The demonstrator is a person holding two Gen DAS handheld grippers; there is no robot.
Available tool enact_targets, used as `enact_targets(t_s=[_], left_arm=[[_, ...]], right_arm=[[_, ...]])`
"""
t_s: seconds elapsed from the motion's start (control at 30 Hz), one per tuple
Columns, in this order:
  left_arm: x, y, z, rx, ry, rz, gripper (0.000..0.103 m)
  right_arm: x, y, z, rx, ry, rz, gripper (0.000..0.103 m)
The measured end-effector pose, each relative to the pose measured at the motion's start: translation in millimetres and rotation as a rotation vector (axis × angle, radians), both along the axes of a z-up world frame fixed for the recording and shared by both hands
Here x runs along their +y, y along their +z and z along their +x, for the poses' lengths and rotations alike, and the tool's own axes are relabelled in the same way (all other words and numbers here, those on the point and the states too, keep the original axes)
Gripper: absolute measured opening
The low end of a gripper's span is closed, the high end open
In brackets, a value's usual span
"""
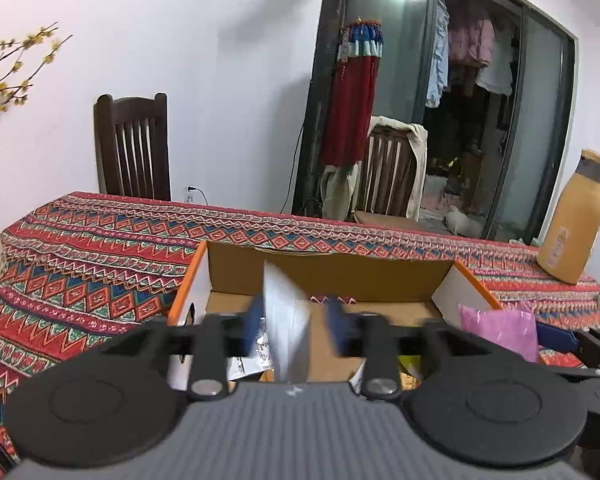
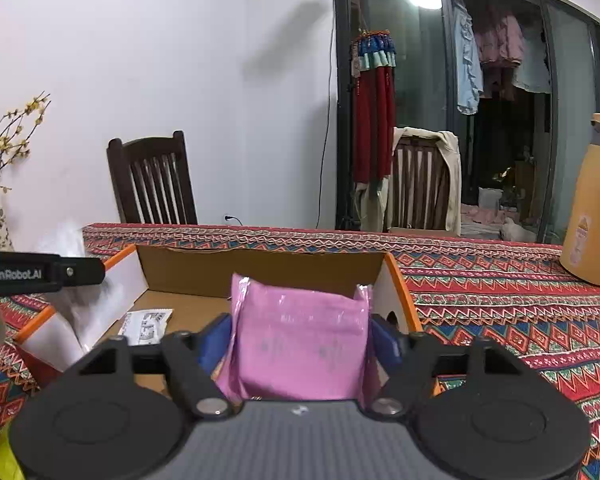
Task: Organize snacks
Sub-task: 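Carry both packets over the orange box and open both grippers to drop them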
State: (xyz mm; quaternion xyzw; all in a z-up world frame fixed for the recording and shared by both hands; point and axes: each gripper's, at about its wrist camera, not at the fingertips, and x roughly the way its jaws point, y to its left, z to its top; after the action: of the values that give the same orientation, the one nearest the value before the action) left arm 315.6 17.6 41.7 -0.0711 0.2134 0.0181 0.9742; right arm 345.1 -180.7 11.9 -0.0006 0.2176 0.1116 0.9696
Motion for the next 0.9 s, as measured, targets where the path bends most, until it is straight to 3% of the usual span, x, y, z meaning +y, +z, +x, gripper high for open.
enact_targets(t_s=[0.03, 0.07, 0.1, 0.13, 0.53, 0.9], left_arm=[[1.6, 2.4, -3.8, -0.019, 0.016, 0.0, 0.09], [2.2, 5.2, -9.4, -0.048, 0.043, 0.006, 0.101], [2.4, 7.9, -14.0, -0.073, 0.056, 0.007, 0.103], [3.4, 10.4, -18.9, -0.092, 0.054, 0.001, 0.103], [-3.5, 13.6, -26.7, -0.093, 0.034, -0.006, 0.103], [-4.9, 26.4, -43.8, -0.145, 0.05, -0.006, 0.103]], right_arm=[[-1.6, 1.1, -1.0, -0.002, -0.003, 0.007, 0.082], [-3.6, 2.2, -2.2, -0.005, -0.006, 0.019, 0.092], [-5.7, 3.2, -3.5, -0.01, -0.013, 0.029, 0.098], [-7.3, 4.1, -4.8, -0.015, -0.023, 0.037, 0.103], [-10.7, 5.9, -10.5, -0.021, -0.047, 0.057, 0.103], [-13.7, 14.0, -17.2, -0.052, -0.057, 0.058, 0.103]])
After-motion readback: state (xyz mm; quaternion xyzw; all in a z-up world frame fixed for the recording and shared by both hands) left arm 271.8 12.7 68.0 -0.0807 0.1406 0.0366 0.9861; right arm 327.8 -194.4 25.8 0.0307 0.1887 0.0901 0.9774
